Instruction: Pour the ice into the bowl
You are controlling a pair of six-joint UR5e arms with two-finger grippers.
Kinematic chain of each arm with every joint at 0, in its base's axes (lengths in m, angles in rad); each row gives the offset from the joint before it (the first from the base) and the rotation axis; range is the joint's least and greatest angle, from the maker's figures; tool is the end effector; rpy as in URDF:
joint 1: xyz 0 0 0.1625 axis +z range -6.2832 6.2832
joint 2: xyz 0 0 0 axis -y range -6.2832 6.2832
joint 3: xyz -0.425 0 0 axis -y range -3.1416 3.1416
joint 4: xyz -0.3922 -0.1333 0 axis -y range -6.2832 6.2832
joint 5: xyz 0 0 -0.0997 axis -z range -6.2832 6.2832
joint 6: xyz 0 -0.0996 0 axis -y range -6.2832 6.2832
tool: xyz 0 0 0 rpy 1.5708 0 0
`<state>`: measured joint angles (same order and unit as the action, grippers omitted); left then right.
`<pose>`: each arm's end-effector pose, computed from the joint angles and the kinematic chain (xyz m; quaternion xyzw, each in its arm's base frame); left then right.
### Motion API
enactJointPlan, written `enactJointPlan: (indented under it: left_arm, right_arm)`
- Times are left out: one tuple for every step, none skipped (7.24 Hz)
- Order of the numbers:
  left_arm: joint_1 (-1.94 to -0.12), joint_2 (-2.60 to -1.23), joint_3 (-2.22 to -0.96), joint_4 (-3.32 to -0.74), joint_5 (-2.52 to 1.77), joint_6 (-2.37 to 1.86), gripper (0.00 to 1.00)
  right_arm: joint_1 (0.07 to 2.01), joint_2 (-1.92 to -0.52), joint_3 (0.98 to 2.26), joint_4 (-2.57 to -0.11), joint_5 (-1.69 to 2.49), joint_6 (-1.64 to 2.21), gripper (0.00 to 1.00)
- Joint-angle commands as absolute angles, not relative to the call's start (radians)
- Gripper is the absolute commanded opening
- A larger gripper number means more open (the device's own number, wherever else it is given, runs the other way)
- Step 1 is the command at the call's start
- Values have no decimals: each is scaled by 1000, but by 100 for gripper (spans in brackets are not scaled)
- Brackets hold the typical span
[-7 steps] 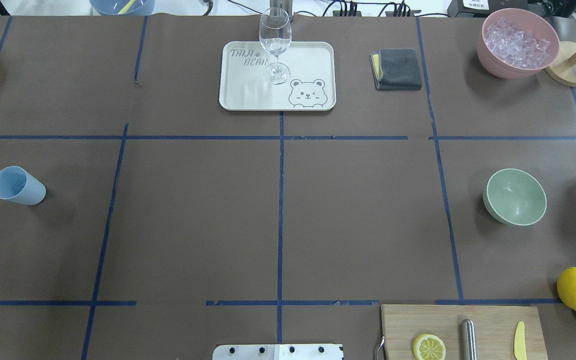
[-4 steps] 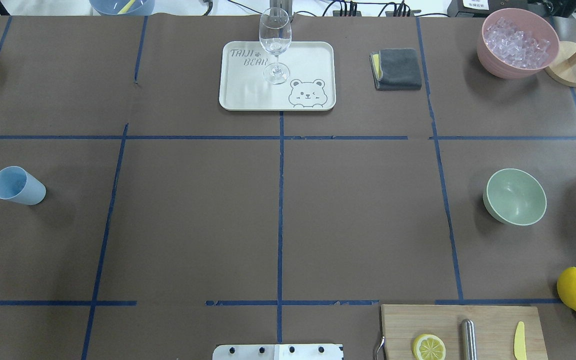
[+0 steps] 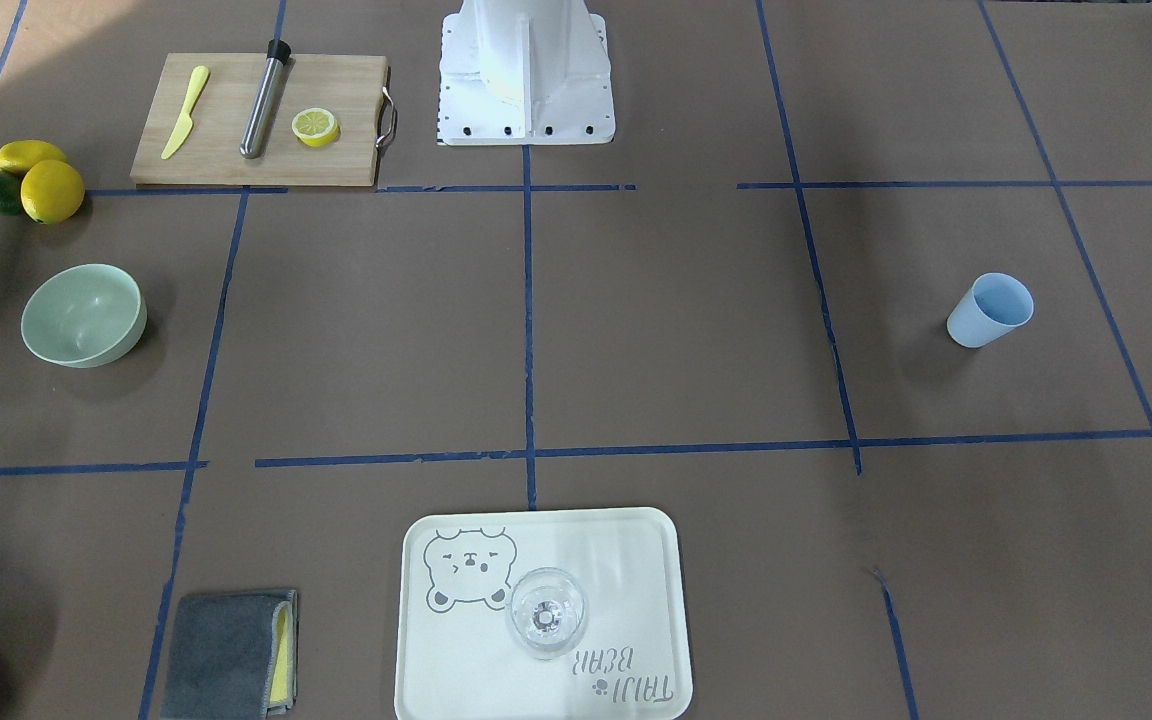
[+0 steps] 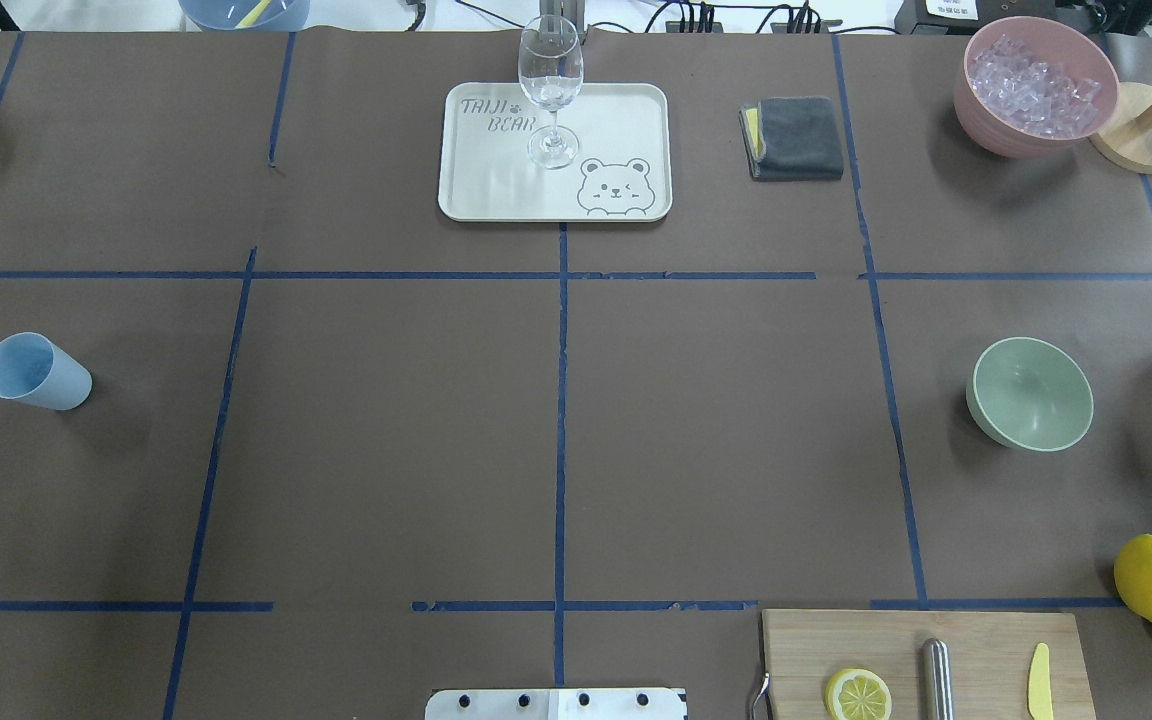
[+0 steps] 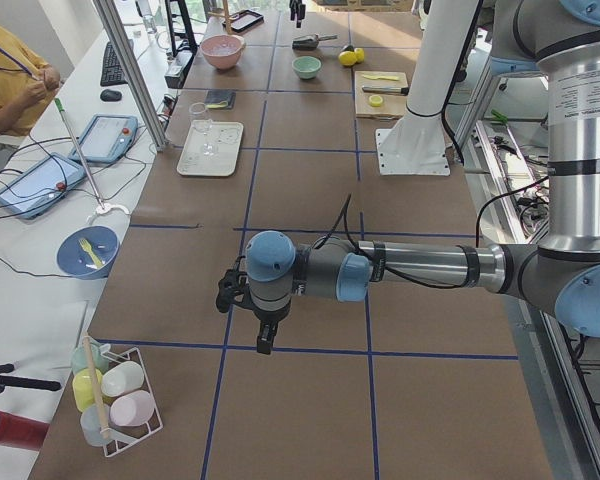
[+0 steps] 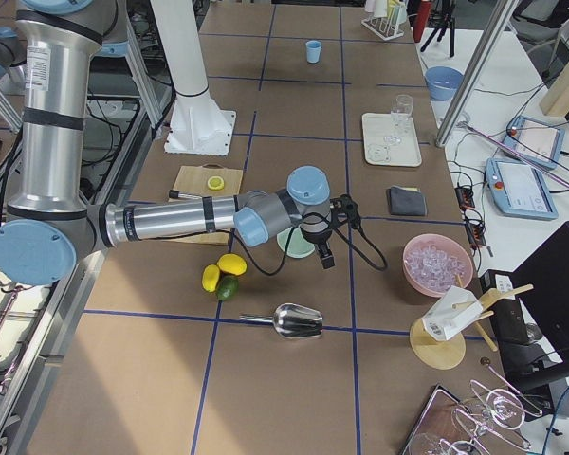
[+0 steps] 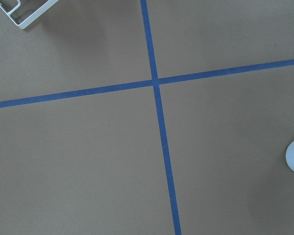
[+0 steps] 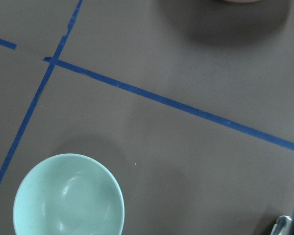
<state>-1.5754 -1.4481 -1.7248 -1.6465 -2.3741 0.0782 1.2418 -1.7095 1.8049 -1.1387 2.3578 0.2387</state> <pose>-0.0637 -0.4462 0.6301 0.0653 0.3880 0.0547 0.9177 -0.0870 -0.4492 0.5566 0.1275 -0.4228 -0.1401 0.8862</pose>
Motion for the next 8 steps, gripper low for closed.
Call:
enactJointPlan:
  left_arm:
    - [-1575,-1448,-1724,-1652,-2373,78,100]
    - [-1574,-1447,-1724,-1652,-2373,78,100]
    - [-1574,-1445,-1724,-1652,-2373,77,100]
    - [-1574,-1445,-1723,-1652,-2373,78,100]
    - [-1574,-1442,-1723,-1652,-2373,78,100]
    - [-1574,-1442,-1721,-1652,-2373,78,100]
    - [-1574,-1440,-1720,-1652,-2375,78,100]
    - [-1574,-1440,-1718,-1654,-2375,78,100]
  right_arm:
    - [1134,-1710,1754,-1073,2355,308,100]
    - [1100,-1707,1714,-996,2353,361,100]
    - [1073,-1709,1659,-906,2353,395,100]
    - [1046,-1700,1602,-835,2326,422,100]
    - [1013,-1697,1573,-810,2268,434,100]
    - [1003,-1681,1574,-808,2246,443,79]
    - [1002,-1663,1578,-813,2259,449,14]
    - [1000,-1657,1582,-816,2261,449,0]
